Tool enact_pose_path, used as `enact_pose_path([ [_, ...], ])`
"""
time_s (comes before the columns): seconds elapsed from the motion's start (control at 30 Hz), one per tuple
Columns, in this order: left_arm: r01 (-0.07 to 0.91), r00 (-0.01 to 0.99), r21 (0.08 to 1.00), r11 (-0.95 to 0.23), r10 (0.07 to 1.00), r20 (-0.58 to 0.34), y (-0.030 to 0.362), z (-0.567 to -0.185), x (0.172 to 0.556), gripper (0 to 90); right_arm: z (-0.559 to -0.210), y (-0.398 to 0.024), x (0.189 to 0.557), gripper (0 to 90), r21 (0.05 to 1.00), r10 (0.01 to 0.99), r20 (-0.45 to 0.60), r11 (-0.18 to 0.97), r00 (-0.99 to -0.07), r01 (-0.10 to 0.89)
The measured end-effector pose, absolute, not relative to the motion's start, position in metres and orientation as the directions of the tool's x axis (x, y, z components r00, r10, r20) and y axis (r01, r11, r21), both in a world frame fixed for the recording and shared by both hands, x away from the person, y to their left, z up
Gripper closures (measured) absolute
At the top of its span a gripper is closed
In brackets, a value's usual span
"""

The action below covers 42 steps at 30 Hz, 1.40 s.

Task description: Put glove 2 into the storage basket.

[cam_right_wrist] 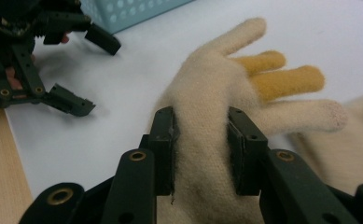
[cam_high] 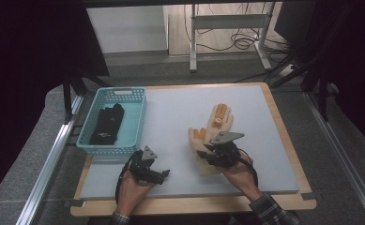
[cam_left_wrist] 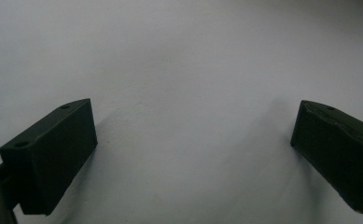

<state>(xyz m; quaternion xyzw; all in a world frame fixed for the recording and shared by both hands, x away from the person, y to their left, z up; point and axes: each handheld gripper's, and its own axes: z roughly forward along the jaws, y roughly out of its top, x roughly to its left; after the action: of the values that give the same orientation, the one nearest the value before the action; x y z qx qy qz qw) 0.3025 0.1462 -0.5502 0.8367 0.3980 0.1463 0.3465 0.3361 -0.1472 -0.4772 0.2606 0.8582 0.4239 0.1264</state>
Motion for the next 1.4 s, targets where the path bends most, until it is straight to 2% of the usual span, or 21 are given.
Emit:
enact_pose_path([
  [0.17,0.566,0.64,0.696,-0.442,0.768,-0.033,0.146,-0.55,0.302,0.7,-0.499,-0.132,0.334,64.0,0.773,0.544,0.034,0.517,-0.838,0.367],
  [0.23,0.566,0.64,0.696,-0.442,0.768,-0.033,0.146,-0.55,0.302,0.7,-0.507,-0.128,0.333,58.1,0.766,0.547,0.059,0.511,-0.835,0.39],
  [0.27,0.566,0.64,0.696,-0.442,0.768,-0.034,0.146,-0.55,0.302,0.7,-0.511,-0.126,0.332,51.0,0.753,0.538,0.087,0.516,-0.838,0.409],
  [0.33,0.566,0.64,0.696,-0.442,0.768,-0.034,0.146,-0.55,0.302,0.6,-0.511,-0.126,0.329,44.0,0.745,0.526,0.087,0.53,-0.846,0.406],
  [0.4,0.566,0.64,0.696,-0.442,0.768,-0.033,0.146,-0.55,0.302,0.6,-0.506,-0.13,0.329,38.5,0.75,0.521,0.082,0.529,-0.849,0.397],
  [0.47,0.567,0.64,0.696,-0.441,0.768,-0.034,0.146,-0.55,0.302,0.6,-0.498,-0.138,0.334,37.4,0.756,0.535,0.088,0.514,-0.84,0.406],
  [0.53,0.567,0.64,0.696,-0.441,0.768,-0.034,0.146,-0.55,0.302,0.6,-0.492,-0.148,0.34,41.5,0.763,0.558,0.086,0.496,-0.825,0.415],
  [0.63,0.566,0.642,0.694,-0.445,0.766,-0.033,0.146,-0.55,0.303,0.6,-0.491,-0.161,0.349,59.2,0.757,0.599,0.07,0.489,-0.798,0.433],
  [0.7,0.565,0.643,0.694,-0.447,0.765,-0.031,0.147,-0.55,0.303,0.6,-0.494,-0.166,0.355,66.4,0.75,0.613,0.066,0.491,-0.788,0.444],
  [0.77,0.569,0.64,0.694,-0.442,0.768,-0.035,0.146,-0.55,0.302,0.6,-0.499,-0.167,0.359,67.4,0.745,0.615,0.085,0.483,-0.784,0.459],
  [0.9,0.569,0.639,0.695,-0.44,0.768,-0.036,0.146,-0.55,0.302,0.6,-0.515,-0.156,0.361,61.1,0.716,0.592,0.096,0.517,-0.8,0.469],
  [1.0,0.567,0.641,0.694,-0.444,0.766,-0.033,0.146,-0.55,0.303,0.7,-0.527,-0.148,0.356,60.9,0.693,0.585,0.092,0.543,-0.806,0.474],
  [1.07,0.569,0.639,0.694,-0.441,0.768,-0.037,0.146,-0.55,0.302,0.6,-0.528,-0.148,0.351,68.1,0.699,0.583,0.099,0.536,-0.806,0.474],
  [1.13,0.57,0.639,0.694,-0.441,0.768,-0.037,0.146,-0.55,0.302,0.6,-0.528,-0.146,0.346,82.7,0.697,0.566,0.102,0.547,-0.818,0.464],
  [1.17,0.568,0.641,0.694,-0.444,0.767,-0.034,0.146,-0.55,0.303,0.6,-0.527,-0.145,0.344,85.5,0.696,0.562,0.096,0.553,-0.822,0.459],
  [1.23,0.569,0.639,0.694,-0.441,0.768,-0.036,0.146,-0.55,0.302,0.6,-0.524,-0.142,0.34,87.0,0.689,0.558,0.075,0.57,-0.827,0.447],
  [1.4,0.568,0.639,0.696,-0.44,0.769,-0.036,0.146,-0.55,0.303,0.6,-0.491,-0.144,0.329,86.4,0.755,0.55,0.026,0.537,-0.835,0.377],
])
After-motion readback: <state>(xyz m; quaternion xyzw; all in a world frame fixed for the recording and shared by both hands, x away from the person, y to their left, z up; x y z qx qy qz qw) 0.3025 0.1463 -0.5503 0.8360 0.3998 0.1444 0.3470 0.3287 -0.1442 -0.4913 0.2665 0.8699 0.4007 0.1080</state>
